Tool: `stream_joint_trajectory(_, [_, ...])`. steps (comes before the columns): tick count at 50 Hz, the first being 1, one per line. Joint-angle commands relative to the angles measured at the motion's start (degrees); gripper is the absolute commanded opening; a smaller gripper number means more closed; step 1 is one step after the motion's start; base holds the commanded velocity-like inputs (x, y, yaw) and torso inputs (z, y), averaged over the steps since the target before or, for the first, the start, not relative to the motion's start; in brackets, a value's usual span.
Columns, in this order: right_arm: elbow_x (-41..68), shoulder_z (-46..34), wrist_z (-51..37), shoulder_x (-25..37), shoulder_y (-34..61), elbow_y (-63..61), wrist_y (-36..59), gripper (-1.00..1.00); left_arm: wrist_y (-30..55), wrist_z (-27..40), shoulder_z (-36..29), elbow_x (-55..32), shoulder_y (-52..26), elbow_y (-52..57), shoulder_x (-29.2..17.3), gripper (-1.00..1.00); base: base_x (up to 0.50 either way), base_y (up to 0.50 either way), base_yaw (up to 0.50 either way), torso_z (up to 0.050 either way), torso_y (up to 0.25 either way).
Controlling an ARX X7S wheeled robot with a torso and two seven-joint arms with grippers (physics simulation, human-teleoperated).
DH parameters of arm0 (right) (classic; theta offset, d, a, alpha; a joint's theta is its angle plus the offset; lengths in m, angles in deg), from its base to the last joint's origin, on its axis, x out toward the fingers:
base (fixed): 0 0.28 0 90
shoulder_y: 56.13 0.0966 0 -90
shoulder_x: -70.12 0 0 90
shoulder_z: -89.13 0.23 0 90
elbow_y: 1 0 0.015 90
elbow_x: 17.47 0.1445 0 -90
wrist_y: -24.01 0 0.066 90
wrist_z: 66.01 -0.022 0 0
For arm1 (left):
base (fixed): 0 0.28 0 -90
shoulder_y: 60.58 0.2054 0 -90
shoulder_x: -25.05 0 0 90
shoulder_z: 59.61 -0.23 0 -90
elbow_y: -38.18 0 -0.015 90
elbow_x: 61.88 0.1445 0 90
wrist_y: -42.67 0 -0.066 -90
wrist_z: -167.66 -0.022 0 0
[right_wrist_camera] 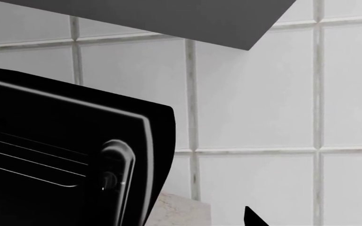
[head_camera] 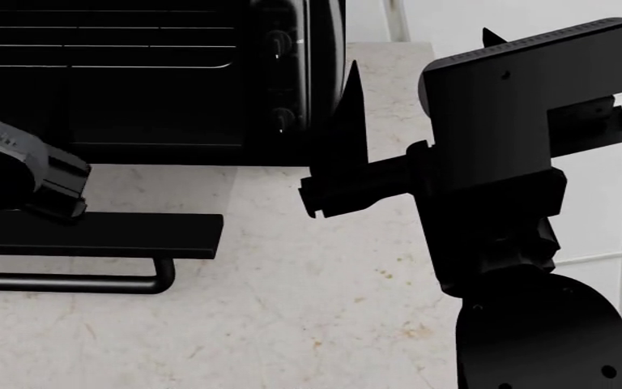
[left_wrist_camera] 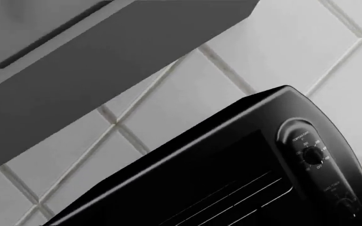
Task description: Fully slide the toaster oven rack0 out.
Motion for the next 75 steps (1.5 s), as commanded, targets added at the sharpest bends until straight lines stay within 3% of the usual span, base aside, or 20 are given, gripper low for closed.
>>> stream_joint_trajectory(1, [0.27, 0.06, -0.10, 0.43, 0.32, 0.43, -0.27, 1.00, -0.90, -3.01, -16.81, 5.37, -9.09, -7.73, -5.74, 1.00, 0.00, 0.00, 0.00, 0.000, 0.000])
stream_joint_trajectory(14, [0.65, 0.09, -0.43, 0.80, 1.27, -0.41, 1.21, 1.00, -0.15, -7.81, -31.05, 9.02, -17.05, -11.40, -8.34, 1.00, 0.00, 0.00, 0.00, 0.000, 0.000])
stream_joint_trajectory(28, [0.95, -0.33, -0.83, 0.83, 1.47, -0.27, 1.19, 1.00, -3.36, -12.09, -41.29, 11.87, -21.88, -18.76, -7.84, 1.00, 0.00, 0.00, 0.00, 0.000, 0.000])
stream_joint_trajectory(41, [1.31, -0.17, -0.94, 1.16, 1.00, -0.05, 0.64, 1.00, -11.02, -11.97, -44.66, 13.95, -24.53, -30.63, -4.69, 1.00, 0.00, 0.00, 0.00, 0.000, 0.000])
stream_joint_trajectory(61, [1.45, -0.17, -1.19, 1.93, -0.20, 1.46, -1.48, 1.00, -30.33, -9.71, -47.82, 15.48, -27.31, -63.03, 5.55, 1.00, 0.00, 0.00, 0.00, 0.000, 0.000])
stream_joint_trajectory(75, [1.18, -1.23, -1.54, 2.00, -0.85, 4.33, -4.37, 1.00, -46.31, -7.13, -48.88, 15.95, -30.58, -91.33, 15.32, 1.00, 0.00, 0.00, 0.00, 0.000, 0.000])
